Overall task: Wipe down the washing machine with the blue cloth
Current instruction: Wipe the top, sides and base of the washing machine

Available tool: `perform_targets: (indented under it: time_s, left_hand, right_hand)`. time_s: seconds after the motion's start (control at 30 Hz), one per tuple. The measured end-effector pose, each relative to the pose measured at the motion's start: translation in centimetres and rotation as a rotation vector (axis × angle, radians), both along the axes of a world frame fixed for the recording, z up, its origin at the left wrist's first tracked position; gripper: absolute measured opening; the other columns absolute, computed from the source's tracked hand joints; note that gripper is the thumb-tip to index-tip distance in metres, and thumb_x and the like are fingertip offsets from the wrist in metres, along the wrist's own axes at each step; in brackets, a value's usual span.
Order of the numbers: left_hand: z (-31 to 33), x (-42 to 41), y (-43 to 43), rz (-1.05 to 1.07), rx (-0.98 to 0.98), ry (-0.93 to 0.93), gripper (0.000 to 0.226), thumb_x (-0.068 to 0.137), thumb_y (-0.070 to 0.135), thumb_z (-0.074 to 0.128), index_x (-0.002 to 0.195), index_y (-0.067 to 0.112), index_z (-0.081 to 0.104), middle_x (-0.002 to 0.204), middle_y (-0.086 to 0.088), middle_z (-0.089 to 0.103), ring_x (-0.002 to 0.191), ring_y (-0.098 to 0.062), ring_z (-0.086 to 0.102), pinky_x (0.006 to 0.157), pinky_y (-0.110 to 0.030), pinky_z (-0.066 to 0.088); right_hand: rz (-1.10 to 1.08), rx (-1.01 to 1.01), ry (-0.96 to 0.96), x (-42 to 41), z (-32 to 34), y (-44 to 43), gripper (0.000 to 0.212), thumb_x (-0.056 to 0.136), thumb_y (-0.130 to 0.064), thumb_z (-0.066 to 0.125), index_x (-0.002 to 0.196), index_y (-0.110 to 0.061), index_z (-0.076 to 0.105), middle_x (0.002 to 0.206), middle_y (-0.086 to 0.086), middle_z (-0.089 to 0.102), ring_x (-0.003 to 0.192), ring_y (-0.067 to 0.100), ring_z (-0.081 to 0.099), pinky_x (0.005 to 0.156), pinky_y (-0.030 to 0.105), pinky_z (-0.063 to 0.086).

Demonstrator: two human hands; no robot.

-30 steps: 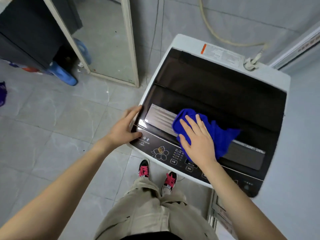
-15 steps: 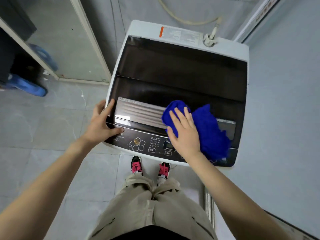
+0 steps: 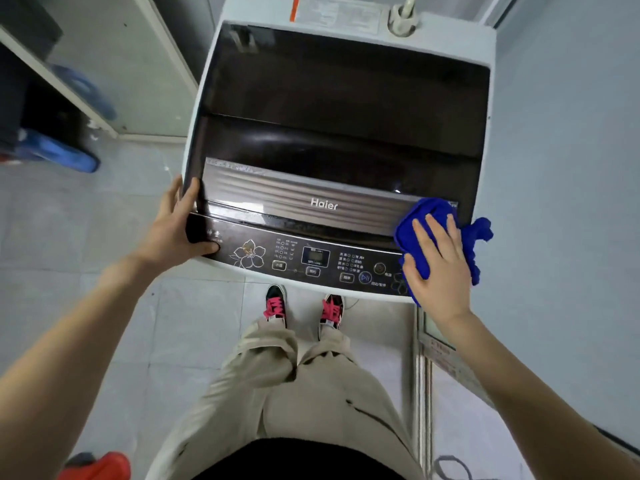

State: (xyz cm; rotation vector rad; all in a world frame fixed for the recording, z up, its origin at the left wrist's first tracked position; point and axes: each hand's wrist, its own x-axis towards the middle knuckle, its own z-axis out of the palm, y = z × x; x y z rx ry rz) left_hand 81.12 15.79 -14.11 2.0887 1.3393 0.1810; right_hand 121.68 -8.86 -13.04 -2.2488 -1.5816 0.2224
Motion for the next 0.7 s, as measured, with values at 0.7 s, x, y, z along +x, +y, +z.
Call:
perform_targets:
  time_s: [0.7]
  left_hand:
    - [0.9,-3.3,2.0,-0.183,-0.105,-0.2,0.101,0.069,0.015,0.086,0.151,0.023,0.029,0.158,-0.007,0.011,0.136,-0.01,0.031,0.112,-0.034,0.036]
  right_hand:
    - [-0.117,0.044,0.067,-20.7,0.5,8.5,0.052,0.1,-0.029,0.053,0.148,-0.007,0.051,0.156,0.015,0.044,0.151,0.043,0.026,0.123,0.055,0.027]
